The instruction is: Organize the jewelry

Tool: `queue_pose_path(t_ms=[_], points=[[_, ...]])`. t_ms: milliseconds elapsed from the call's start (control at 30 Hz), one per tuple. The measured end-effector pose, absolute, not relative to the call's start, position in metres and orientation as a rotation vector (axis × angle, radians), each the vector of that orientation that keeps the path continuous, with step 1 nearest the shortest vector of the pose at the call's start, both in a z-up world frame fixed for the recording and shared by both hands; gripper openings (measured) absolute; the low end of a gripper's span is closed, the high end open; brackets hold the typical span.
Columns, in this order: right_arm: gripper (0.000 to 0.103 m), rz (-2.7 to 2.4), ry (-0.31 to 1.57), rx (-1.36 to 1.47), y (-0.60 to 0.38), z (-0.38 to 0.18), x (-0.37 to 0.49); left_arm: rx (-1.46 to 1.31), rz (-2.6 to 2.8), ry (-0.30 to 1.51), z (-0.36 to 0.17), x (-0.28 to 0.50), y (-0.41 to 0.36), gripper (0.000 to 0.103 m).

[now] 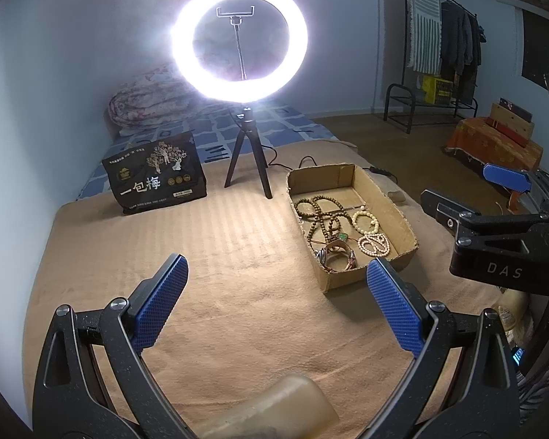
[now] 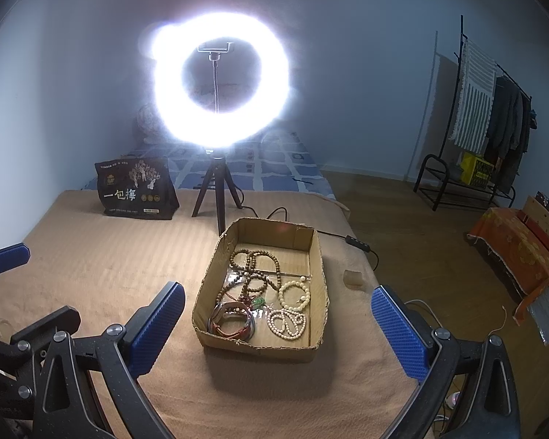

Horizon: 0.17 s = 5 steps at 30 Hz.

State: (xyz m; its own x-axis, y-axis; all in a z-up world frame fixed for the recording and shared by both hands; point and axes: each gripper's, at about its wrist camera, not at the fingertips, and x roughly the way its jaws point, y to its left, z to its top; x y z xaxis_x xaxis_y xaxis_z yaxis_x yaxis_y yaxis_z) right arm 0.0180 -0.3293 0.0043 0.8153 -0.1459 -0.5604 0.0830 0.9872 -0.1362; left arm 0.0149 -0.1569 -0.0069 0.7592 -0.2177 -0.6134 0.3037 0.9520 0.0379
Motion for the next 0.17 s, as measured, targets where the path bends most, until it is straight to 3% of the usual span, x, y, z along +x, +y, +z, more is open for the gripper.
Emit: queue_pose_path(t_ms=[167], points=[[0.103, -0.122, 0.608, -0.110, -0.3274, 0.0034, 0.0188, 0.145, -0.271, 0.625, -0.0070, 0.0141, -0.1563, 0.100]])
